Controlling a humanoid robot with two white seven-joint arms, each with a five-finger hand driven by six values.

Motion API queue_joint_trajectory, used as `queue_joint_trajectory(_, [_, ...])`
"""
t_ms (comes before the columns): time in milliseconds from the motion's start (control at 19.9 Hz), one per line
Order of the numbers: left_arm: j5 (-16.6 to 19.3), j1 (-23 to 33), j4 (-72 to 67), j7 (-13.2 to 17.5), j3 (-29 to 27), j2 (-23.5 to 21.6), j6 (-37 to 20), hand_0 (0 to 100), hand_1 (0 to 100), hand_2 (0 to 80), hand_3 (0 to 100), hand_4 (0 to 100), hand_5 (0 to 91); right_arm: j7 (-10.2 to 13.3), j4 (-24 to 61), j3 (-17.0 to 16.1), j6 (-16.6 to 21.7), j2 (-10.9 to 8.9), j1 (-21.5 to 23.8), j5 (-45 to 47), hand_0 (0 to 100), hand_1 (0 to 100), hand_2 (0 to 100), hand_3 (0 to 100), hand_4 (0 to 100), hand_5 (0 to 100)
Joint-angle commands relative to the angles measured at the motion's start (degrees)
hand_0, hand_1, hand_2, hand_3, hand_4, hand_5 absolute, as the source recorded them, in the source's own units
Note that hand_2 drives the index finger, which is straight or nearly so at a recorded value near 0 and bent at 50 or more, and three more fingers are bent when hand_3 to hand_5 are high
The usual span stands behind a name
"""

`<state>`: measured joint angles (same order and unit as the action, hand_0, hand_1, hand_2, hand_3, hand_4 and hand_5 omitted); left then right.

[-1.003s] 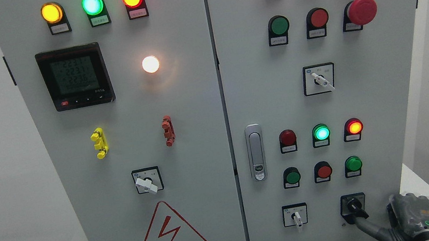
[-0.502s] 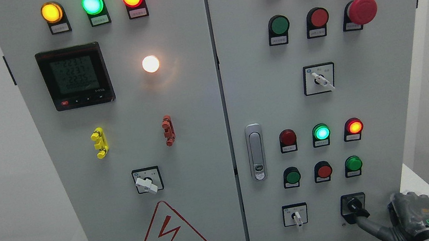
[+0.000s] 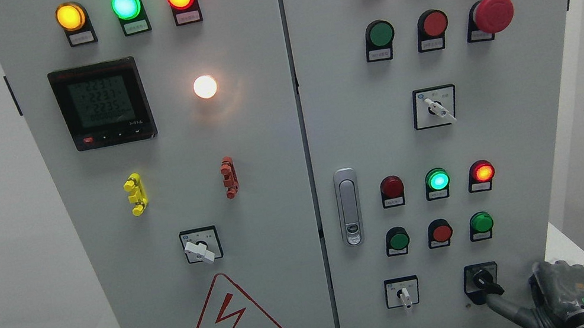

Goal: Flip black knob to close circuit
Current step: 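Hold the black knob in its turned position with the right hand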

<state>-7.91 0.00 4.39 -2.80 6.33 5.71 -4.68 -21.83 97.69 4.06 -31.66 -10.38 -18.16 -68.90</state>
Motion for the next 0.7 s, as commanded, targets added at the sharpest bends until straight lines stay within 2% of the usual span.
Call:
queue_joint_trajectory(0, [0.0,1.14,0.0,-0.01,0.0,0.0,0.02,12,56,0.0,0,0,0.0,0.39,0.49,-0.28,-0.07,-0.08,0.05,0.17,8,6,91,100,89,88])
queue_joint_trajectory(652, [0.0,1.14,0.0,-0.01,0.0,0.0,0.02,12,56,0.0,0,0,0.0,0.74,1.81,1.74,0.29,-0.08,0.85,0.08,8,6,91,100,89,88])
